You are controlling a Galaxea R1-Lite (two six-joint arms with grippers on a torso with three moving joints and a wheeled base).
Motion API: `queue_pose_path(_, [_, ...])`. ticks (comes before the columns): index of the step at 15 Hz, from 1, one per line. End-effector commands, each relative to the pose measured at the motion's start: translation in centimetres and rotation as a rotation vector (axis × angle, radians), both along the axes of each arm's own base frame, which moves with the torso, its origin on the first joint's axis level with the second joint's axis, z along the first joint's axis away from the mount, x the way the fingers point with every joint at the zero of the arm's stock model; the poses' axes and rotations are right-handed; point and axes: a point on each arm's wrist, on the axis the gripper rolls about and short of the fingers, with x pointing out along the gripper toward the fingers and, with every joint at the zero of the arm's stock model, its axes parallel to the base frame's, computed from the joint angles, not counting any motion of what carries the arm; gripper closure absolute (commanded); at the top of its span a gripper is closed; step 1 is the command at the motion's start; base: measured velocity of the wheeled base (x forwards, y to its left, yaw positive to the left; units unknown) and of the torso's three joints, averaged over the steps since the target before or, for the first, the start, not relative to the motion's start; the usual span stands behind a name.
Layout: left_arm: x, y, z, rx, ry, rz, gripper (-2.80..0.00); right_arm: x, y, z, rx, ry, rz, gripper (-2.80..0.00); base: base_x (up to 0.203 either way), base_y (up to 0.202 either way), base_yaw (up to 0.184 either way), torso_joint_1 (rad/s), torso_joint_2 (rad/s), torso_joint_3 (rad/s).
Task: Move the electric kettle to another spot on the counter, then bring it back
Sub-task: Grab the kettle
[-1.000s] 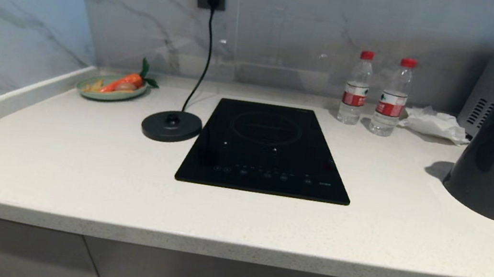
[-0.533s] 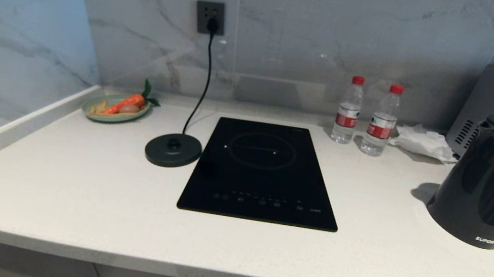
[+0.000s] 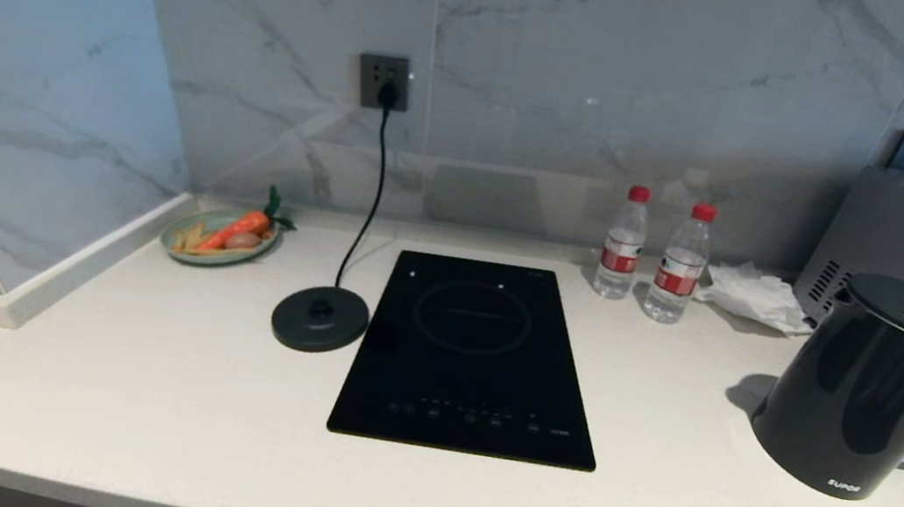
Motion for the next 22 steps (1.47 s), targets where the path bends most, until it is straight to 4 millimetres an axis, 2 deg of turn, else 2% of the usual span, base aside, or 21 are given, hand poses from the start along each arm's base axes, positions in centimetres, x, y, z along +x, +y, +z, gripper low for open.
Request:
queue_pose_path(1, [0.02,0.00,-0.07,0.000,0.002,0.001,0.00,0.00,0.00,0.00,0.000,0.000,0.000,0.00,0.000,0.000,0.000,0.184,-0.60,-0.383])
queue_pose_path(8, [0.02,0.00,-0.07,0.000,0.002,0.001,0.00,0.00,0.00,0.01,0.000,-0.001,0.000,0.00,0.000,0.000,0.000,0.185,-0.48,-0.295])
queue_pose_path(22, [0.02,0.00,-0.07,0.000,0.002,0.001,0.00,0.00,0.00,0.01,0.000,-0.001,0.000,0.00,0.000,0.000,0.000,0.003,-0.01,-0.005])
